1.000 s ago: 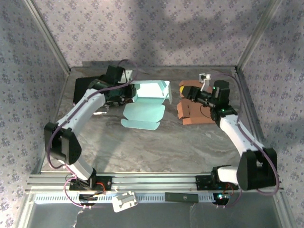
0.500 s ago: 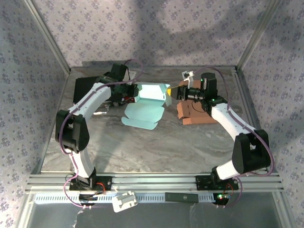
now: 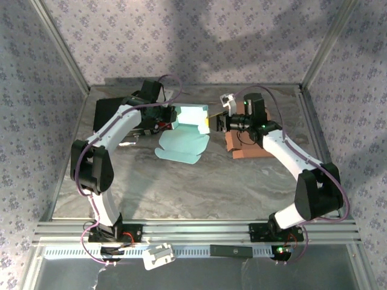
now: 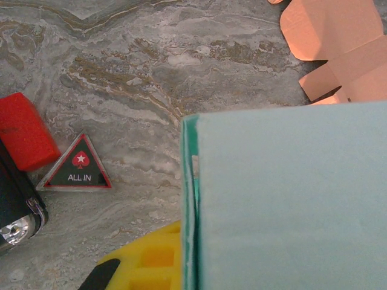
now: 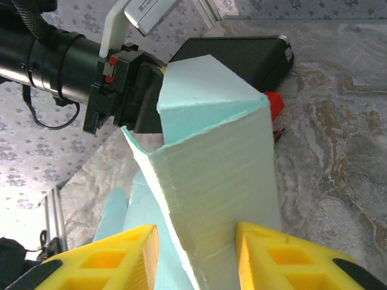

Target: Fold the paper box

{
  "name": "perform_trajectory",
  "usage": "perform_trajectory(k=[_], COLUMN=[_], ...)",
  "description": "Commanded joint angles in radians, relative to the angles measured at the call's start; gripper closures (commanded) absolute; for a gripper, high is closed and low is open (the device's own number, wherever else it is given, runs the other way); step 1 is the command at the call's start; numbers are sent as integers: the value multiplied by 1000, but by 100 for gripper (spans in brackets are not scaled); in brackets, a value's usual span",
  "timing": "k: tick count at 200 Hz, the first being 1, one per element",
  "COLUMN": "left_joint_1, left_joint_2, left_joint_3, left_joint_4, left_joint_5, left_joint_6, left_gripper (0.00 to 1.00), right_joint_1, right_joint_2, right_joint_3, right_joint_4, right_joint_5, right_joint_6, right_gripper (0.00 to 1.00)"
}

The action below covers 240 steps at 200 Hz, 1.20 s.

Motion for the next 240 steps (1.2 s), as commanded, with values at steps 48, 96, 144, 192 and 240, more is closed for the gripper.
perform_trajectory(k=[48,96,144,192,240], left_joint_1=[-52,-90,-114,-126,-133], left_joint_2=[-68,-76,-87,-90,-82], left_joint_3=[41,44,50,50,56], left_joint_4=[-45,-86,-102,-114,-120], left_joint_5=[-110,-181,-209,-224,-241], left_joint_6=[-46,-52,-56,-68,-78], left_gripper=[100,100,100,100,100], right_joint_1=[144,265,328,341,338], right_joint_2=[37,100,167,189,208], right_joint_3=[153,225,261,283,305], right_joint_4=[-195,-235,-229,-224,-225], right_joint_5=[486,894,1064,1138,1162], right_joint_6=[-115,-128,-107,-79,-78], right_gripper=[56,63,82,93,76])
